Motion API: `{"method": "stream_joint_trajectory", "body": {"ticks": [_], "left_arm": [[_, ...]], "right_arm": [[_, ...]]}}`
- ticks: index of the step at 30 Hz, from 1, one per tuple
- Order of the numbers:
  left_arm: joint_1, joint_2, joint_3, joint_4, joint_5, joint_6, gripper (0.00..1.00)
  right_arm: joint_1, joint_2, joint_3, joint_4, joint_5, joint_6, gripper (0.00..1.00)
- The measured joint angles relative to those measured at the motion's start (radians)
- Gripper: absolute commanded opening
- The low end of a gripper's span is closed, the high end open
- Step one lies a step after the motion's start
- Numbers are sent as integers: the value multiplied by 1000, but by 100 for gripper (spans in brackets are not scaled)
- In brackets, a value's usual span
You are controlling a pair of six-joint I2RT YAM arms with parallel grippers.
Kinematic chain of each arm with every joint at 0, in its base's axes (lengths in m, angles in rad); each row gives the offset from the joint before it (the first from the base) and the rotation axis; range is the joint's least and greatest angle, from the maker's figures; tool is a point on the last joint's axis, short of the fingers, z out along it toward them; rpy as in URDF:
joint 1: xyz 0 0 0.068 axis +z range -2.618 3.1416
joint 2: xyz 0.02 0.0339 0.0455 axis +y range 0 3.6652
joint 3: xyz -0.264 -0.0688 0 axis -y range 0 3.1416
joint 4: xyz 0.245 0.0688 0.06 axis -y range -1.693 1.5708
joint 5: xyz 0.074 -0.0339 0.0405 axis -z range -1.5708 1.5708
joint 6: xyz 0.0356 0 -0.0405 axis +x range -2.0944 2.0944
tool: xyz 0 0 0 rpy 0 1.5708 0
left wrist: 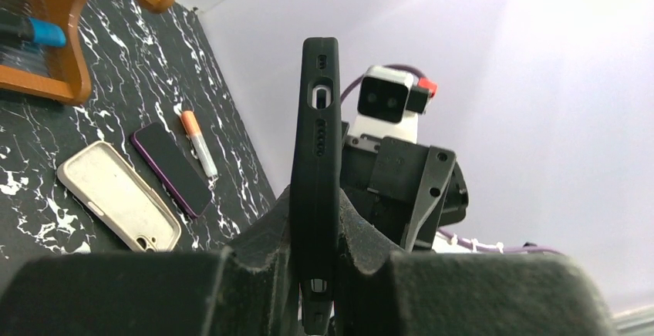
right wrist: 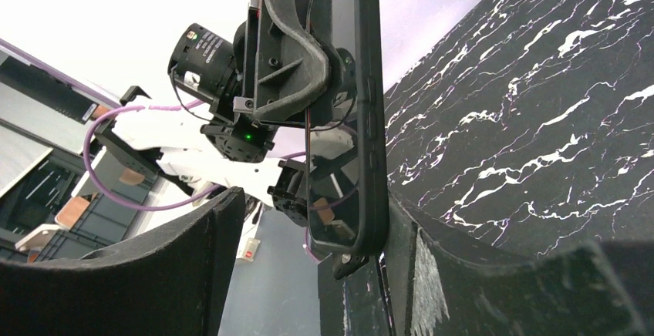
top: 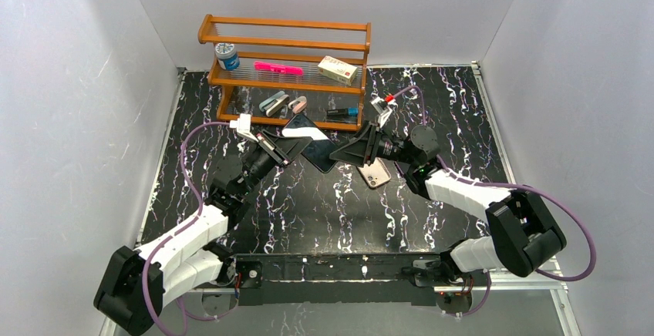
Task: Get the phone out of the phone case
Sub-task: Pick up the phone at the center of the board, then remove the phone case from the phone.
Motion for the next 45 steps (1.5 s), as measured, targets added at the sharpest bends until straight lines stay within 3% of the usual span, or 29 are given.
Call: {"method": "stream_joint_trajectory", "body": {"ticks": [16, 40, 45], "left_arm": [[0, -43, -69, 37, -209, -131, 0], [0, -61, -82, 60, -214, -246, 0], [0, -60, -82, 60, -210, -257, 0]], "right_arm": [[121, 64, -13, 58, 55, -21, 56], [121, 95, -13, 148, 108, -34, 48], [121, 95, -11, 167, 108, -42, 42]]}}
